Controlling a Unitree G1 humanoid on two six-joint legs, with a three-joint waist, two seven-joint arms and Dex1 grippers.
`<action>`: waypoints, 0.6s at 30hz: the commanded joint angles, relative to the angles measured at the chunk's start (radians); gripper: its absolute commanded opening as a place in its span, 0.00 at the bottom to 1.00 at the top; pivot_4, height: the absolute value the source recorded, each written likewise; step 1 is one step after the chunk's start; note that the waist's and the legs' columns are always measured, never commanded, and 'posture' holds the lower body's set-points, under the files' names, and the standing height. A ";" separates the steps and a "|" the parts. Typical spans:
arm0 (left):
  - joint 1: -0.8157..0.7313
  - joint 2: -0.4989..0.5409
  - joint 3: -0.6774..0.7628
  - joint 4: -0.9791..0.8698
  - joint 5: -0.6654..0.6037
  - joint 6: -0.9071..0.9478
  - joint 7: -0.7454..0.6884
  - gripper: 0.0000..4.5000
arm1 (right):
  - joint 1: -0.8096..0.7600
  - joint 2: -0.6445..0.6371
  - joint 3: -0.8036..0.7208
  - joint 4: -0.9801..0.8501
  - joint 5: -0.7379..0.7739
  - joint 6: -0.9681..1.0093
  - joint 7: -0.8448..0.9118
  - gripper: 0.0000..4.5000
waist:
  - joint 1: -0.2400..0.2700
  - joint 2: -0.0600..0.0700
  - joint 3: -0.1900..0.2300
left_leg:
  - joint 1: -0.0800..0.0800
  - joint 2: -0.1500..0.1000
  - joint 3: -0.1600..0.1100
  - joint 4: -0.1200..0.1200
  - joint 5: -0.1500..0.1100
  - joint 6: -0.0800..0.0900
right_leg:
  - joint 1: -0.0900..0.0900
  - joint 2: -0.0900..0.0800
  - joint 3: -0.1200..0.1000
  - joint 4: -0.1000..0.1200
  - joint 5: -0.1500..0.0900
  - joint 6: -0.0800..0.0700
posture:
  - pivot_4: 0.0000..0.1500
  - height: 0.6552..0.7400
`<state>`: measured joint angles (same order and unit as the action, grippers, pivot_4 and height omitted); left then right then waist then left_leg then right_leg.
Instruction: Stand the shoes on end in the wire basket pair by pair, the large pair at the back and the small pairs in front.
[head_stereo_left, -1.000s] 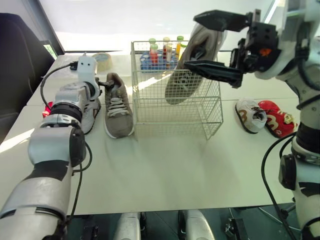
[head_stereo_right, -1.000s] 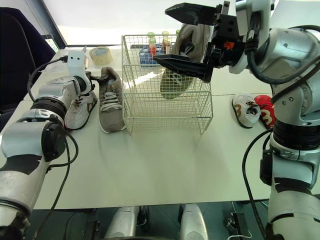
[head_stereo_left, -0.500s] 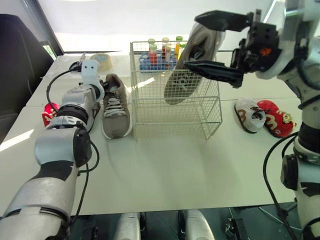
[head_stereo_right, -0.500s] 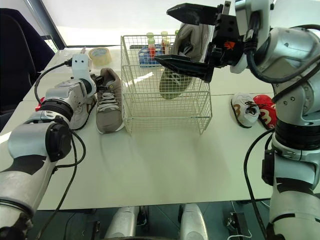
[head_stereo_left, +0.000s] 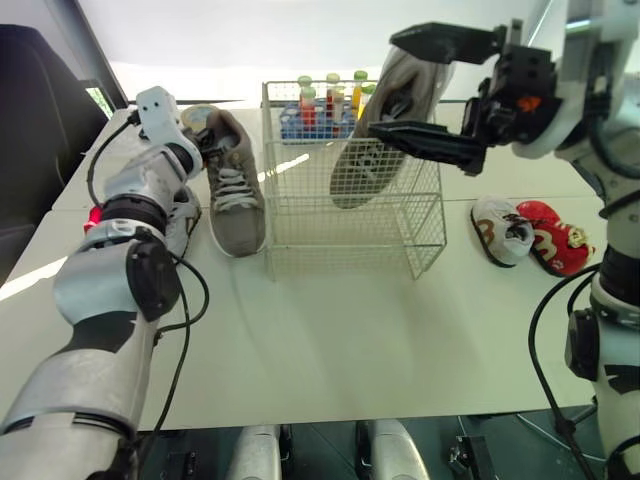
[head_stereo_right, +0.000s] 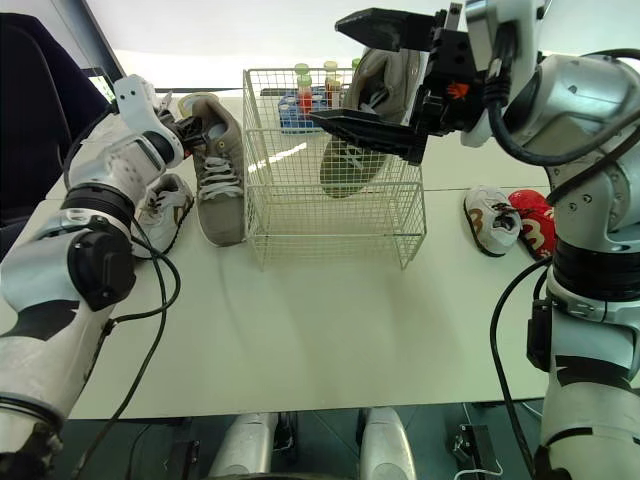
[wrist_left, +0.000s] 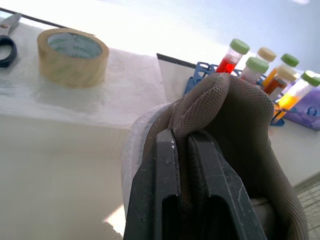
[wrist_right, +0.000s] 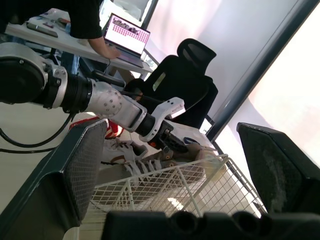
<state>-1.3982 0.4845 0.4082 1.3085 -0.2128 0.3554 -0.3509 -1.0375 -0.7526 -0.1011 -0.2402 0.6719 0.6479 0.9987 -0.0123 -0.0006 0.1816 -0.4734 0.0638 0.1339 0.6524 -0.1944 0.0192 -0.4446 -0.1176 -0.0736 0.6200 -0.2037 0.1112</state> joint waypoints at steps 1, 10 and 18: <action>-0.017 0.025 -0.019 -0.060 -0.016 0.141 -0.034 0.02 | -0.033 0.006 -0.001 -0.005 -0.001 -0.021 -0.002 1.00 | 0.000 0.000 0.000 | 0.000 0.000 0.000 0.000 0.000 0.000 | 0.000 0.000 0.000 0.000 0.000 0.000 | 1.00 1.00; 0.108 0.015 -0.122 -0.145 0.025 0.322 -0.073 0.02 | -0.016 0.034 0.005 -0.009 0.001 -0.034 -0.018 1.00 | 0.001 0.000 0.000 | 0.001 0.000 0.000 0.001 0.000 0.000 | 0.001 0.000 0.000 0.001 0.000 0.000 | 1.00 1.00; 0.227 0.042 -0.238 -0.428 0.044 0.470 -0.152 0.02 | 0.007 0.039 -0.008 -0.047 0.017 -0.027 -0.048 1.00 | -0.003 0.000 -0.001 | 0.003 0.000 0.000 0.000 0.000 0.000 | 0.001 0.000 0.000 0.003 0.000 0.000 | 1.00 1.00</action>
<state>-1.2044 0.5095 0.2121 0.9364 -0.1916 0.7823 -0.4769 -1.0240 -0.7168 -0.0824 -0.2537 0.6749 0.6304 0.9648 -0.0157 -0.0009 0.1811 -0.4705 0.0640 0.1340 0.6521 -0.1943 0.0189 -0.4435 -0.1176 -0.0736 0.6226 -0.2038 0.1111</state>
